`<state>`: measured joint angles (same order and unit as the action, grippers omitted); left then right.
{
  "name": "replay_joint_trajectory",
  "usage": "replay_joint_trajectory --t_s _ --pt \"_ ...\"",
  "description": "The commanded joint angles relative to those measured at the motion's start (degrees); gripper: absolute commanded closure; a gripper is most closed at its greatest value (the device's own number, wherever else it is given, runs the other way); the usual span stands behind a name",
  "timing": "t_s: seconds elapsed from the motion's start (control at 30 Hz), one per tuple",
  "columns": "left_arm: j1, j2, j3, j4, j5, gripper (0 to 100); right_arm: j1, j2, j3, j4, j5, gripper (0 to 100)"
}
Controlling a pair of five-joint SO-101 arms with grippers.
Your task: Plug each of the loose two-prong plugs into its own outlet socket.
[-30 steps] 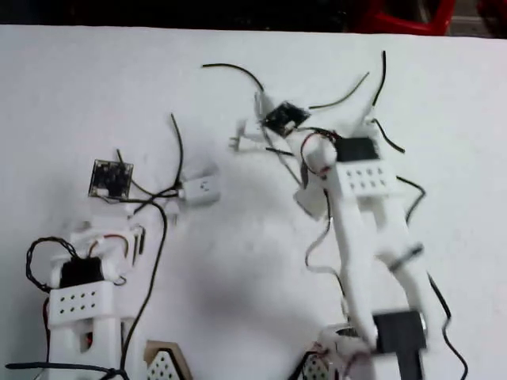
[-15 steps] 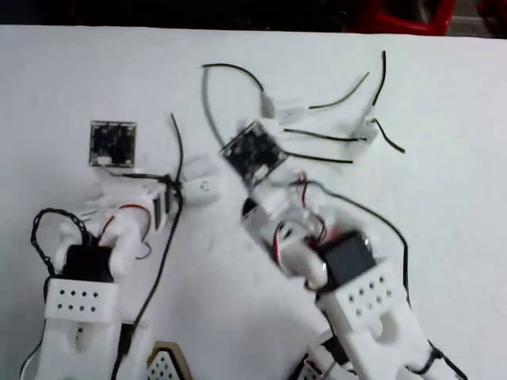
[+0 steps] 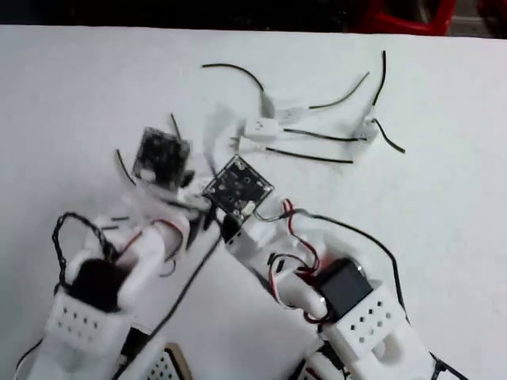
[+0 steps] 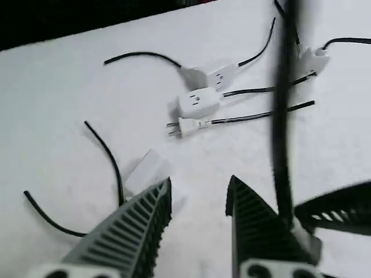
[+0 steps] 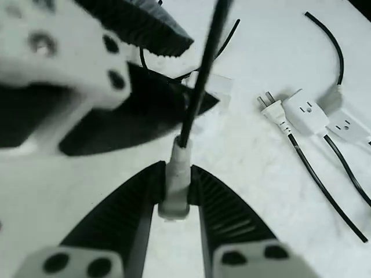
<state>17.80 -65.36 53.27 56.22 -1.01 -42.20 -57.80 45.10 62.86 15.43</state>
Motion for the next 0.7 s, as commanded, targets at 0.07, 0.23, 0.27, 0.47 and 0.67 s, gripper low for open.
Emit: replay_joint_trajectory --t_s 0.07,0.23,0.27,0.47,0.67 --pt "7.08 -8.84 0.88 1.32 -2.2 82 -0.66 1.01 -0.79 -1.1 -0.09 98.1" --pt "5.76 -8.31 4.04 -0.53 -2.99 76 -0.57 0.75 -0.7 -1.01 -0.09 98.1" --pt "4.35 -8.31 4.22 -0.62 -2.81 76 -0.57 0.57 -0.7 -0.92 -0.09 98.1" --pt "-7.6 -8.22 4.22 -0.44 -2.37 75 7.16 1.1 -0.62 -1.1 -0.18 98.1" --pt "-12.0 -4.53 3.87 1.93 -11.78 71 15.96 1.19 2.81 -5.32 -2.2 98.1"
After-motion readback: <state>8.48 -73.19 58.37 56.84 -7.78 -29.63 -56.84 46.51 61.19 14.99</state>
